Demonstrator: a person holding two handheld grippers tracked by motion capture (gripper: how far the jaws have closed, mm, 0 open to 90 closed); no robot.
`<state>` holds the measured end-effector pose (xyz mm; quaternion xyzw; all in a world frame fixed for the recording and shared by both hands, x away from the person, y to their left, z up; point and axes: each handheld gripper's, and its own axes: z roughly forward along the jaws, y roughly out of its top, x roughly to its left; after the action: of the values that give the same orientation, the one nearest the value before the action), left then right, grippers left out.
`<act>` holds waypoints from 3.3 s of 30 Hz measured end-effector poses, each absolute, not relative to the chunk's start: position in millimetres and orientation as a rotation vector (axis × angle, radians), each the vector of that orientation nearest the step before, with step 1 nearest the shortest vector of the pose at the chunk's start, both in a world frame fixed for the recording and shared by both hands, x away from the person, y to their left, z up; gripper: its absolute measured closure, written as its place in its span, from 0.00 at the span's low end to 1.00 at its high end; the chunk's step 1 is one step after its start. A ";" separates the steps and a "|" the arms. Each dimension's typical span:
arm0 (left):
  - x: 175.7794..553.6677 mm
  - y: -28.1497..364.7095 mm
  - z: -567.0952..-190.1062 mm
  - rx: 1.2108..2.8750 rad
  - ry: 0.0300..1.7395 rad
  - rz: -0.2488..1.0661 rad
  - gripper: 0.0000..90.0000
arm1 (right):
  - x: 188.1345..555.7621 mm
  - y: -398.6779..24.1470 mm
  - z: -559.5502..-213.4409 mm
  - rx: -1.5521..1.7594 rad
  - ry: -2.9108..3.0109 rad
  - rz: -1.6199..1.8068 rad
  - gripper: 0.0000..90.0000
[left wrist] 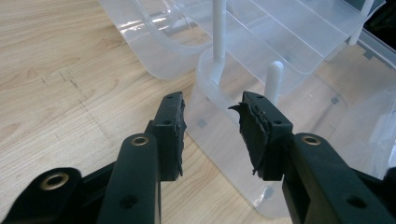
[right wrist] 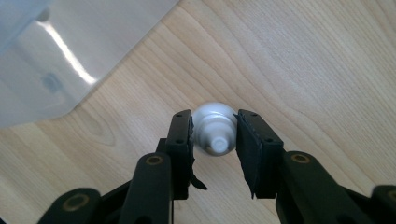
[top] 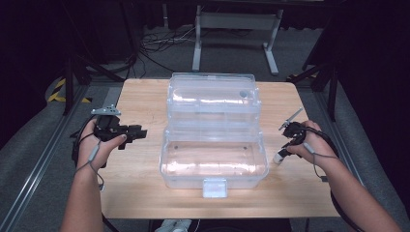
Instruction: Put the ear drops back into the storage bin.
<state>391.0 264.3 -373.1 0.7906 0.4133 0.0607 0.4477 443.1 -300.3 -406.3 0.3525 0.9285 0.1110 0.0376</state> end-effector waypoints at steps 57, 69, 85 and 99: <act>391.4 263.6 -373.6 1.963 1.023 0.132 0.67 | 402.1 -267.3 -303.0 0.633 2.895 0.334 0.79; 391.4 263.4 -373.7 1.965 1.018 0.131 0.67 | 392.8 -253.4 -290.1 0.556 2.920 0.339 0.79; 390.6 264.0 -373.1 1.963 1.022 0.129 0.68 | 378.4 -226.2 -281.2 0.389 2.981 0.343 0.79; 389.5 266.2 -372.2 1.962 1.016 0.135 0.67 | 374.8 -204.4 -290.2 0.252 3.029 0.304 0.79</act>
<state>389.5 266.2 -372.2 0.7926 0.4104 0.0545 0.4477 374.8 -204.4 -290.2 0.0825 0.9907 0.0994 0.0433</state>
